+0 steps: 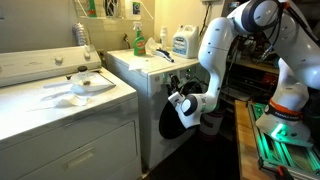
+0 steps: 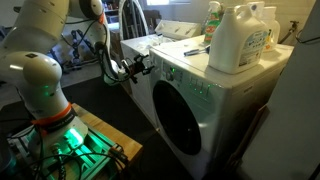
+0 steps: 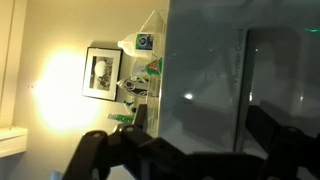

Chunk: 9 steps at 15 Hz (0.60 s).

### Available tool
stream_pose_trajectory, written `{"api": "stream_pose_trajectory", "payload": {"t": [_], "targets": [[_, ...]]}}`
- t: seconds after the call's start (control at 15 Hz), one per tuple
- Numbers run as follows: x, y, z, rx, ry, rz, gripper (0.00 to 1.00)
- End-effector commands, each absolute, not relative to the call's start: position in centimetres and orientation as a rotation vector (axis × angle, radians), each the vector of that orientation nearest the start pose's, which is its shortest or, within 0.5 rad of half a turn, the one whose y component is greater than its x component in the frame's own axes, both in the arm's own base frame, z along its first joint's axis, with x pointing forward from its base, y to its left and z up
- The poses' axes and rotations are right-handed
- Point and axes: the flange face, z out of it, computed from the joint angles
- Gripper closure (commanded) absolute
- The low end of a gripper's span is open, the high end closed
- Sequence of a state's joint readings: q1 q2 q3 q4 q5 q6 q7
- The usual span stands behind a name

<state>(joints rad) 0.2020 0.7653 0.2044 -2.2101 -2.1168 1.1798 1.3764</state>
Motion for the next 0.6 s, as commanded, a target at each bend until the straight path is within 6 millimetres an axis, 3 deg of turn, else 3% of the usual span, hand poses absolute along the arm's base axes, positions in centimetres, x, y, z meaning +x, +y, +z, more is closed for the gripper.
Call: {"api": "stream_pose_trajectory", "payload": {"t": [0.0, 0.53], "targets": [[50.3, 9.3, 9.0, 1.094, 0.444, 0.781, 0.00], [51.6, 7.6, 9.2, 1.028, 0.369, 0.793, 0.00]]}}
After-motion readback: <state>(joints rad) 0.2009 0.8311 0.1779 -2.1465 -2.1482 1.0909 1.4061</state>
